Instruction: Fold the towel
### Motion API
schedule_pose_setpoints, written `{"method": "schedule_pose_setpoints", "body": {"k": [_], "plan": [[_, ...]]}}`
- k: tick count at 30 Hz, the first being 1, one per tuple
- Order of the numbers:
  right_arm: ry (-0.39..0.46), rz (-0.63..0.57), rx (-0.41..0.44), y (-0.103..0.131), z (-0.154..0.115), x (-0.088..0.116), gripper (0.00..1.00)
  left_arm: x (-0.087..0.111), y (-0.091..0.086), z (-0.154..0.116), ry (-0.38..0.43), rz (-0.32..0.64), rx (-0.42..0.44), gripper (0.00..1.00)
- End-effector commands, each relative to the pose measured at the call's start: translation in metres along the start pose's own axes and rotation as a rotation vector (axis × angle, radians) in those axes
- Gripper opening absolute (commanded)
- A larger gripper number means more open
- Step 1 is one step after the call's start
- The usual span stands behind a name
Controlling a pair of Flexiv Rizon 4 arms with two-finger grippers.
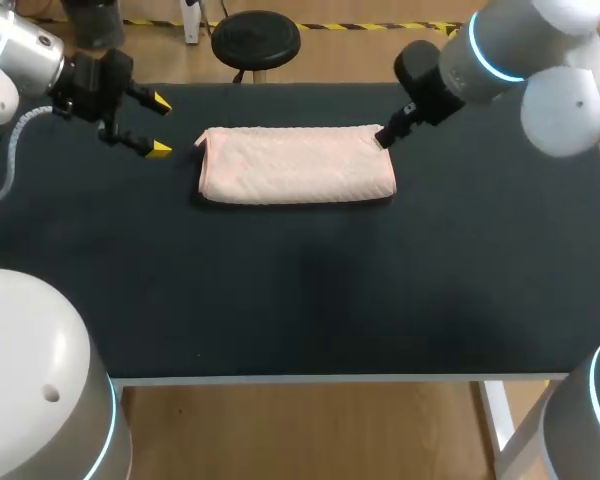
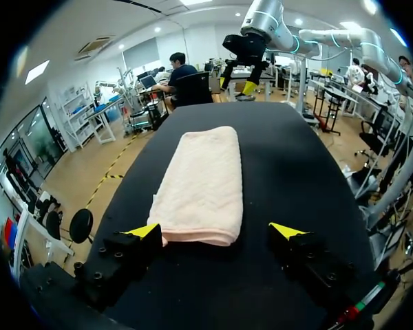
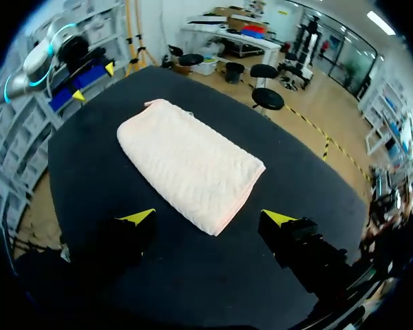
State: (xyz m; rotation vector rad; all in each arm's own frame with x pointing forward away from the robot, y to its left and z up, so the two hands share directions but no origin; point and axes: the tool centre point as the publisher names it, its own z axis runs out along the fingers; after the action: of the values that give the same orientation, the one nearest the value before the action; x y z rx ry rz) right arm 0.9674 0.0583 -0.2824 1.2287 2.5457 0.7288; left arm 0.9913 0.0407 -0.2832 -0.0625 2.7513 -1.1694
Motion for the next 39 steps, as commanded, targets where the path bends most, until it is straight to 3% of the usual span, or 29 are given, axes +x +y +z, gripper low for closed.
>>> {"method": "schedule_pose_setpoints", "body": {"k": [1, 13, 22, 30, 39], "plan": [[0.1, 0.819, -0.138, -0.014, 0.012, -0.005, 1.0, 0.001, 0.0, 0.0, -0.002, 0.001, 0.001, 1.0], [0.181, 1.012, -0.099, -0.032, 0.048, -0.028, 1.0, 0.001, 0.0, 0.0, -0.002, 0.001, 0.001, 1.0], [0.287, 1.163, -0.055, -0.038, 0.08, -0.03, 1.0, 0.001, 0.0, 0.0, -0.002, 0.001, 0.001, 1.0], [0.345, 1.117, -0.042, -0.028, 0.105, -0.03, 1.0, 0.001, 0.0, 0.0, -0.002, 0.001, 0.001, 1.0], [0.338, 0.887, -0.018, -0.014, 0.118, -0.031, 1.0, 0.001, 0.0, 0.0, -0.002, 0.001, 0.001, 1.0]]}}
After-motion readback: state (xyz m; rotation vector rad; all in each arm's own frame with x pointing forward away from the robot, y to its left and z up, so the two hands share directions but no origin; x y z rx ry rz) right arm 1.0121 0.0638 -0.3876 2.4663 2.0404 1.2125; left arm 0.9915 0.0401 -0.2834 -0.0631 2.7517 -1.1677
